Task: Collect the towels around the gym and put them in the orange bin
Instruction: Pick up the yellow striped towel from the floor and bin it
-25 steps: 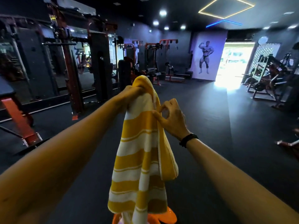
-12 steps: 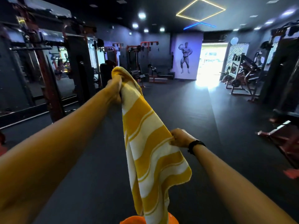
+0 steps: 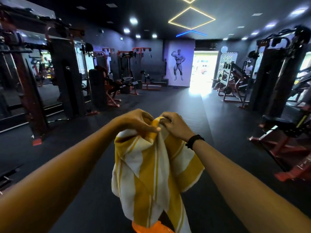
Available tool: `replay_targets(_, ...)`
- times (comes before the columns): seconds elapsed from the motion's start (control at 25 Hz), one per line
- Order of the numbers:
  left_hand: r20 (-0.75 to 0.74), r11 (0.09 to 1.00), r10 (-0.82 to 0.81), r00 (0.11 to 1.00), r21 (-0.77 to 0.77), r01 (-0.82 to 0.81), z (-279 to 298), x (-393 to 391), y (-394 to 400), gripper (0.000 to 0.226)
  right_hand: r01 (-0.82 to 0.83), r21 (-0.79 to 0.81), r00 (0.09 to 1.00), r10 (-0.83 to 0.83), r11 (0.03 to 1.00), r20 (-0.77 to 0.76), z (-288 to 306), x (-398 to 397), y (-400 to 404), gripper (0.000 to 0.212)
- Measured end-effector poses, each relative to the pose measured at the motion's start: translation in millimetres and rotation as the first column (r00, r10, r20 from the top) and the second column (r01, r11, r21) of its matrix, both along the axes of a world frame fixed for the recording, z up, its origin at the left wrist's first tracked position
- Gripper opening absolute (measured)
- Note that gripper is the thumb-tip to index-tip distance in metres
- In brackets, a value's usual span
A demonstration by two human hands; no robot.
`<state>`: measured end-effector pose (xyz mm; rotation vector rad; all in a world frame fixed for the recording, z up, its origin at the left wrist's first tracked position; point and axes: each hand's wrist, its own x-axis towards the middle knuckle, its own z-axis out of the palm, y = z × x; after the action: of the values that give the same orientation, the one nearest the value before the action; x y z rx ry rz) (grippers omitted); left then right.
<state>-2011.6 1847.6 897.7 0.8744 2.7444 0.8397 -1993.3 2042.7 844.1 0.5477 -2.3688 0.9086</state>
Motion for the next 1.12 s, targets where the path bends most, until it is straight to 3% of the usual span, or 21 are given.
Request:
replay_targets(0.12,-0.21,0.999,0.003,0.978,-0.035,-0.011,-14.8,-8.7,13.0,0.02,0.011,-0.073,1.0,-0.012,0.997,-0.014,-2.1,4.8,4.0,0.007)
replay_targets(0.2,-0.24,0.997,0.034,0.97,0.07,-0.018,-16.3,-12.9,12.3,0.018,0.043,-0.076,0.994,-0.035,0.996,0.105,-8.8,11.1,20.7,0.014)
replay_targets(0.28,-0.194,0.975,0.054,0.979,0.223,-0.01,-12.6,-16.0,5.4,0.024,0.09,0.066,0.935,-0.107,0.994,0.339,-20.4,18.3,42.9,0.034)
replay_targets(0.36,-0.151,0.942,0.039,0.988,0.337,0.014,-8.9,-16.0,-1.7,0.023,0.103,0.207,0.763,-0.211,0.973,0.61,-36.2,26.8,62.4,0.053)
replay_targets(0.44,-0.135,0.914,0.045,0.99,0.407,0.014,-5.5,-12.5,-4.8,0.018,0.15,0.23,0.574,-0.273,0.962,0.772,-54.1,33.9,73.9,0.086)
replay_targets(0.52,-0.118,0.883,0.082,0.99,0.47,-0.017,-2.9,-8.9,-5.7,0.021,0.214,0.098,0.417,-0.181,0.972,0.891,-70.9,36.4,79.5,0.118)
replay_targets(0.56,-0.104,0.864,0.104,0.989,0.502,-0.038,-1.5,-8.1,-6.0,0.022,0.252,-0.055,0.375,-0.045,0.966,0.926,-76.2,38.3,77.8,0.121)
replay_targets(0.6,-0.091,0.848,0.123,0.988,0.527,-0.057,-0.3,-8.1,-6.7,0.023,0.272,-0.223,0.374,0.111,0.936,0.921,-77.7,38.9,74.4,0.117)
replay_targets(0.68,-0.067,0.842,0.184,0.981,0.525,-0.122,0.0,-11.1,-11.7,0.023,0.252,-0.459,0.512,0.285,0.852,0.81,-67.5,40.2,60.9,0.096)
replay_targets(0.76,-0.03,0.87,0.258,0.966,0.443,-0.219,-1.2,-16.7,-21.5,0.021,0.223,-0.577,0.699,0.284,0.786,0.656,-52.2,35.6,44.0,0.066)
replay_targets(0.84,0.064,0.885,0.289,0.955,0.363,-0.292,-3.4,-19.8,-33.7,0.017,0.233,-0.71,0.827,0.248,0.664,0.504,-38.5,23.0,31.0,0.037)
replay_targets(0.88,0.136,0.854,0.314,0.94,0.393,-0.342,-5.8,-22.0,-40.7,0.015,0.229,-0.767,0.871,0.225,0.6,0.436,-32.8,17.6,27.6,0.032)
replay_targets(0.92,0.221,0.777,0.353,0.909,0.472,-0.416,-8.2,-26.0,-49.1,0.013,0.234,-0.795,0.903,0.177,0.56,0.391,-30.5,10.5,28.4,0.035)
replay_targets(1.04,0.489,0.366,0.436,0.755,0.67,-0.646,-16.9,-43.3,-81.6,0.003,0.331,-0.8,0.927,-0.016,0.5,0.374,-25.2,-0.4,32.0,0.04)
replay_targets(1.12,0.622,0.19,0.433,0.652,0.645,-0.741,-24.8,-51.1,-103.1,0.025,0.387,-0.817,0.918,-0.092,0.428,0.386,-19.9,-1.0,35.7,0.03)
